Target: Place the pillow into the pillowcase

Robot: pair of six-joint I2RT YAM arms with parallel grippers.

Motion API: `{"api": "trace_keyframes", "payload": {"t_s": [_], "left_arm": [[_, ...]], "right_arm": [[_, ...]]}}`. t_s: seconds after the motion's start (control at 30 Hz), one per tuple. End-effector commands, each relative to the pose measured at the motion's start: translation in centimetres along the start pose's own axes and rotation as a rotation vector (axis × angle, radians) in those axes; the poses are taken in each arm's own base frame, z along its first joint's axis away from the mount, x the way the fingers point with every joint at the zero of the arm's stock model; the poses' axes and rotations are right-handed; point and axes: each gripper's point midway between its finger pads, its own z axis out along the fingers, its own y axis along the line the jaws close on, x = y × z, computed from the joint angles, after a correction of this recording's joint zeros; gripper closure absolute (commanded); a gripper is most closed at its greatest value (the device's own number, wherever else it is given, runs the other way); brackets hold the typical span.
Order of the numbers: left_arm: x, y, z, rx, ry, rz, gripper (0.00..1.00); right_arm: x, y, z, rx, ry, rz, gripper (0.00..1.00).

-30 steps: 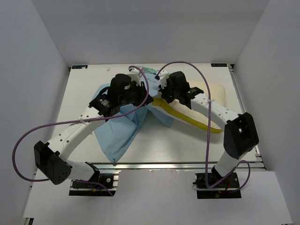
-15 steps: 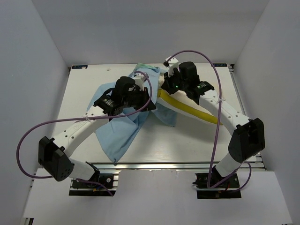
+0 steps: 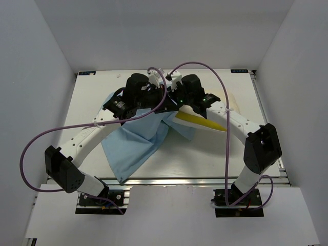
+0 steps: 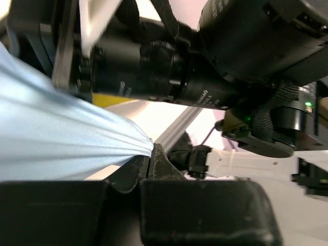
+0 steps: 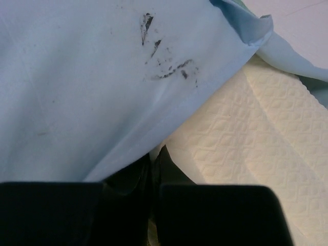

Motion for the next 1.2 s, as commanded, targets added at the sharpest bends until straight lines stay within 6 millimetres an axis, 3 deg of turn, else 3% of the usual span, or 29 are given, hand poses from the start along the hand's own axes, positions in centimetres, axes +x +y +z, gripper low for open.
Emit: {"api": "trace_keyframes", "payload": {"t_s": [0.0, 0.07, 0.23, 0.33, 0.4, 0.5, 0.53, 0.67, 0.7, 0.77, 0.87, 0.97, 1.03, 1.13, 1.17], "left_arm": [[-2.5, -10.7, -5.2, 0.326, -0.076, 0.057, 0.98], [-2.5, -11.5, -5.7, 0.34, -0.077, 0.057, 0.98], [-1.7, -11.2, -6.2, 0.339, -0.08, 0.032, 0.98], [-0.2, -9.6, -5.7, 0.321, -0.053, 0.016, 0.97], [1.1, -7.0, -4.7, 0.237, -0.036, 0.001, 0.97], [2.8, -3.2, -3.2, 0.136, -0.018, 0.0, 0.97], [3.2, -2.7, -2.8, 0.132, -0.011, -0.009, 0.97], [3.6, -2.1, -1.0, 0.17, -0.009, -0.042, 0.97], [3.9, -1.7, -0.5, 0.169, 0.006, -0.062, 0.96], [4.1, -1.4, 0.0, 0.17, 0.012, -0.074, 0.96], [5.9, 0.7, 0.7, 0.118, 0.049, -0.108, 0.96], [8.6, 4.1, 0.9, 0.031, 0.077, -0.152, 0.93], [10.4, 6.4, 0.9, -0.032, 0.086, -0.19, 0.9], [11.8, 8.8, 0.3, -0.115, 0.064, -0.238, 0.85], [12.7, 9.5, -0.3, -0.13, 0.058, -0.249, 0.8]], "right_arm": [[-4.8, -0.7, 0.7, 0.03, -0.15, 0.029, 1.0], [-6.0, -0.8, 0.6, 0.015, -0.174, 0.057, 1.0], [-6.7, -1.0, 0.5, -0.05, -0.187, 0.192, 1.0], [-7.8, -0.7, -0.1, -0.114, -0.203, 0.263, 1.0], [-8.8, -0.8, -0.5, -0.142, -0.218, 0.294, 1.0], [-8.5, 0.4, -1.2, -0.206, -0.202, 0.334, 1.0], [-9.0, 0.9, -1.4, -0.24, -0.229, 0.328, 1.0], [-5.6, 3.1, -0.8, -0.29, -0.164, 0.302, 1.0], [-3.2, 4.0, -0.2, -0.299, -0.12, 0.276, 1.0], [-1.0, 4.7, 0.0, -0.305, -0.079, 0.255, 1.0], [2.1, 5.0, -0.4, -0.312, -0.021, 0.208, 0.99], [4.7, 4.8, -1.3, -0.304, 0.047, 0.134, 0.6], [6.4, 4.3, -1.9, -0.281, 0.088, 0.105, 0.47], [6.5, 2.8, -4.4, -0.268, 0.079, 0.065, 0.33], [5.7, 1.3, -5.8, -0.238, 0.047, 0.058, 0.31]]}}
